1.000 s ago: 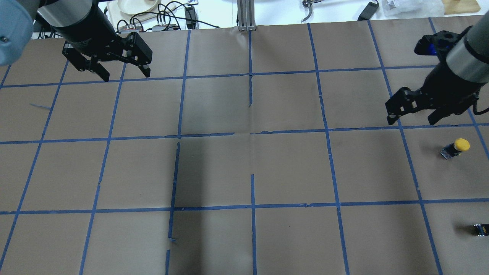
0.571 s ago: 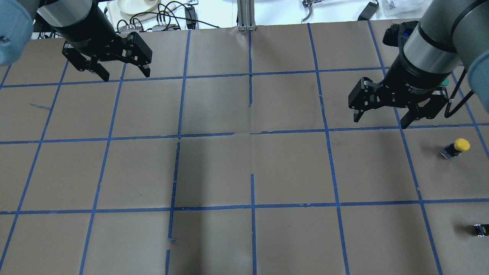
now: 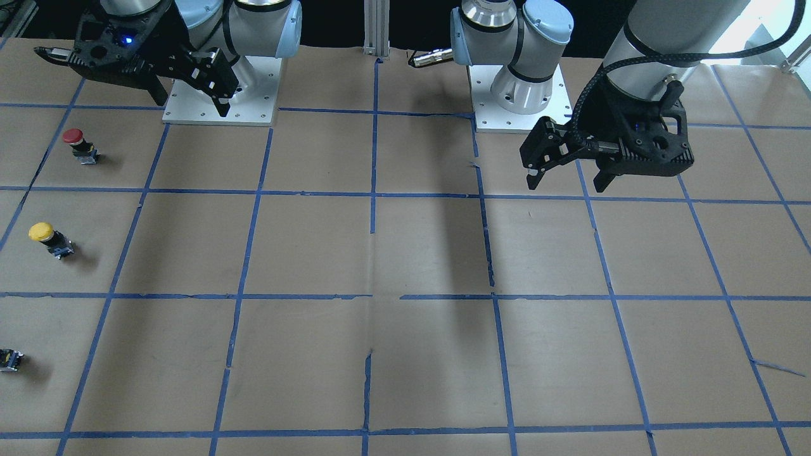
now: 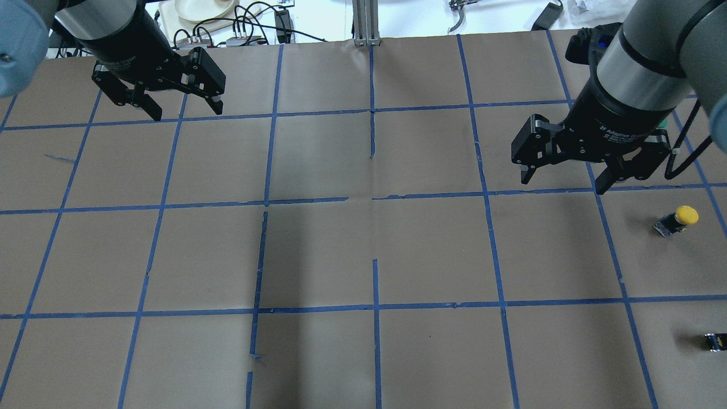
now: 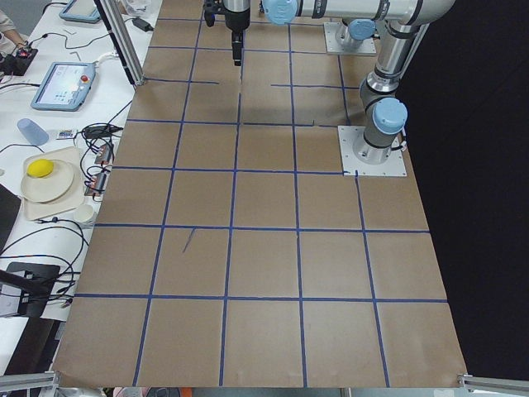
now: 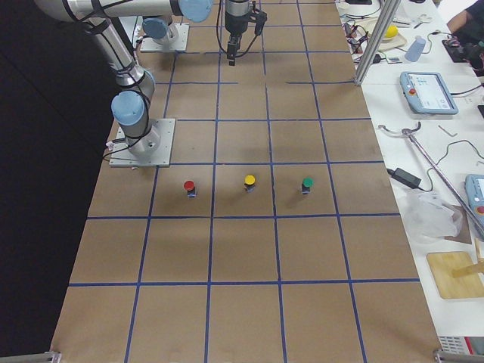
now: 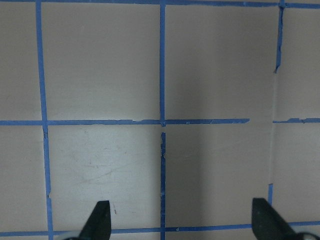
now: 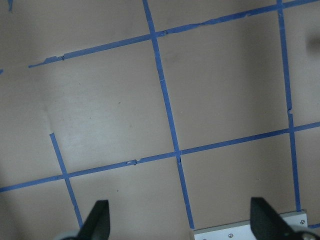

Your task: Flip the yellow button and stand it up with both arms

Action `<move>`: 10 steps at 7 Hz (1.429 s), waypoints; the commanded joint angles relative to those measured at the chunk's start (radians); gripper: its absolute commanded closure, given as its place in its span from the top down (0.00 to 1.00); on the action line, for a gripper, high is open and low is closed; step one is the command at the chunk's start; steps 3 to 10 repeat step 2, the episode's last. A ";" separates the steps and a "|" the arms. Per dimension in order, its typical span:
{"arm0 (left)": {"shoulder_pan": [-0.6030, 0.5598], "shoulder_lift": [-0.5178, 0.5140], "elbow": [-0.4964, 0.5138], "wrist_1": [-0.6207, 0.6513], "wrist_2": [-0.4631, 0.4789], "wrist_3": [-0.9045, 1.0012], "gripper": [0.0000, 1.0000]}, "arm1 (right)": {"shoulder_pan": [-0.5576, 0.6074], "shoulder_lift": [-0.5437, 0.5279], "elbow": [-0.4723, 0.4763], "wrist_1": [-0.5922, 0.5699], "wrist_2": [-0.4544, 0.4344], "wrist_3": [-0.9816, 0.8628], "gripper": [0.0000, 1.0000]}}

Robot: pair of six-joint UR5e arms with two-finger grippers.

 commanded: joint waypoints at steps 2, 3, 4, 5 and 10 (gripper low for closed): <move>0.000 0.000 0.000 0.000 -0.001 0.000 1.00 | 0.001 -0.001 0.001 -0.004 -0.010 -0.007 1.00; 0.000 0.000 0.000 0.000 -0.001 0.000 1.00 | 0.001 -0.001 0.001 -0.004 -0.010 -0.007 1.00; 0.000 0.000 0.000 0.000 -0.001 0.000 1.00 | 0.001 -0.001 0.001 -0.004 -0.010 -0.007 1.00; 0.000 0.000 0.000 0.000 -0.001 0.000 1.00 | 0.001 -0.001 0.001 -0.004 -0.010 -0.007 1.00; 0.000 0.000 0.000 0.000 -0.001 0.000 1.00 | 0.001 -0.001 0.001 -0.004 -0.010 -0.007 1.00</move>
